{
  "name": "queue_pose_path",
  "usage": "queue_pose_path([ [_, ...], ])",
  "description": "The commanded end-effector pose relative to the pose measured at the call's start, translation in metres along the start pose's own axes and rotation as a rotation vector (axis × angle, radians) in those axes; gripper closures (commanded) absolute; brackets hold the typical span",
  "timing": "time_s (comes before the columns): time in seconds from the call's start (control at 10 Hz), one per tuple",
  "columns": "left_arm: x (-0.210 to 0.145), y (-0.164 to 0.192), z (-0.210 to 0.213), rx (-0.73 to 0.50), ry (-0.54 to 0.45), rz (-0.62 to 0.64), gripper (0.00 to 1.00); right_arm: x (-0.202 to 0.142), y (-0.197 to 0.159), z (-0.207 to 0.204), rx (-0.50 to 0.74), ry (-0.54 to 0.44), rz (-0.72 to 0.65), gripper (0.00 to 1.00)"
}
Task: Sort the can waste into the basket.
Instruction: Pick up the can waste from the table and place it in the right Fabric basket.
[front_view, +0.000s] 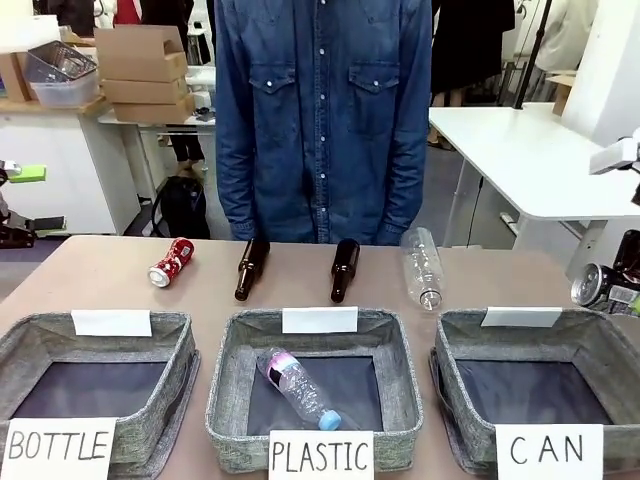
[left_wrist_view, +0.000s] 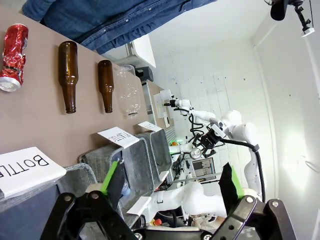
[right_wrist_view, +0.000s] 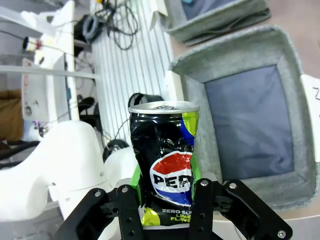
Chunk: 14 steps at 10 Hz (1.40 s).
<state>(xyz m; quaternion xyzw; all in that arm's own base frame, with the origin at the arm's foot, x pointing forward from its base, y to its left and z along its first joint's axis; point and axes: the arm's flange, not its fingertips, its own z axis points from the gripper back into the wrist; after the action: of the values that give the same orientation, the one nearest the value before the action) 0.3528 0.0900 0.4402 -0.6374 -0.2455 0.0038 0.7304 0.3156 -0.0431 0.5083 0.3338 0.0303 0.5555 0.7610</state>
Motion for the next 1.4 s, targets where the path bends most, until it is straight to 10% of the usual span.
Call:
queue_pose_path([
  [0.0, -0.001, 0.000, 0.000, -0.011, 0.006, -0.022, 0.00, -0.004, -0.009, 0.008, 0.029, -0.008, 0.015, 1.00],
  [0.2, -0.001, 0.000, 0.000, -0.011, 0.006, -0.022, 0.00, -0.003, -0.011, 0.010, 0.026, -0.006, 0.010, 1.00],
  [0.3, -0.001, 0.000, 0.000, -0.011, 0.006, -0.022, 0.00, -0.003, -0.013, 0.011, -0.012, -0.009, 0.014, 0.03],
  [1.1, -0.001, 0.000, 0.000, -0.011, 0.006, -0.022, 0.00, 0.003, -0.023, 0.015, -0.049, -0.061, -0.022, 0.00],
  [1.3, -0.001, 0.000, 0.000, -0.011, 0.006, -0.022, 0.00, 0.009, -0.025, 0.027, -0.018, -0.320, -0.299, 0.00],
])
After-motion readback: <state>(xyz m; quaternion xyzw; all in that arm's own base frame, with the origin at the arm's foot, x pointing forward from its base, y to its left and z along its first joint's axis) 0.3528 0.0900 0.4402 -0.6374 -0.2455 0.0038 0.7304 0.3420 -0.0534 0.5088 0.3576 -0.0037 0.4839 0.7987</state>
